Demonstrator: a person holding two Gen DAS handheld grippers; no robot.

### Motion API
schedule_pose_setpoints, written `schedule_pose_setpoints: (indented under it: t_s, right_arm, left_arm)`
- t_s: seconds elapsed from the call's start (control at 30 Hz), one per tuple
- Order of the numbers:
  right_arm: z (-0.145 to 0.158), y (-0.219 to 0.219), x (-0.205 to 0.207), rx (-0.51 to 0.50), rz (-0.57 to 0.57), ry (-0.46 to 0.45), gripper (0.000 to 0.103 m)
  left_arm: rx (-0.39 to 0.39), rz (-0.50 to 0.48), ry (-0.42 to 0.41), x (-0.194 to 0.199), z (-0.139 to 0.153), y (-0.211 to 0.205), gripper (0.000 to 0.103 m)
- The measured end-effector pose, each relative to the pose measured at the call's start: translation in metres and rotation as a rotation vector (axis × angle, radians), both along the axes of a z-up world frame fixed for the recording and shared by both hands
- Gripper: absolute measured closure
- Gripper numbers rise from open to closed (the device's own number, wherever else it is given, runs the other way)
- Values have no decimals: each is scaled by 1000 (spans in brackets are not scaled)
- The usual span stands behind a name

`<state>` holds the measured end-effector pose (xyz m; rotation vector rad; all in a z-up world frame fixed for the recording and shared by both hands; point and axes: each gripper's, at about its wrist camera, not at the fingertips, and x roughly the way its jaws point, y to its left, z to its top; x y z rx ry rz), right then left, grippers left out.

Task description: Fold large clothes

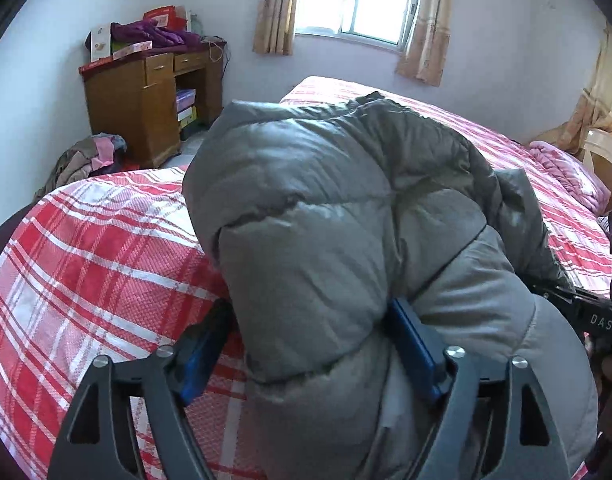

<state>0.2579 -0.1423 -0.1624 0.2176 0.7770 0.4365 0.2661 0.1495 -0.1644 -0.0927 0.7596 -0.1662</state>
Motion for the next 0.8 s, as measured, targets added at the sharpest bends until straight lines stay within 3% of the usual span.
schedule_pose_setpoints:
  t_s: [0.43, 0.6, 0.8]
  right_arm:
    - [-20, -5, 6, 8, -9, 30, 53]
    - [-26, -9, 8, 10, -22, 40, 37]
    - [-15, -13, 8, -37, -47, 40, 29]
  left_arm:
    - [-20, 44, 29, 12, -13, 3, 9]
    - [-17, 62, 33, 10, -12, 2, 7]
    - [92, 99, -26, -11, 18, -11, 7]
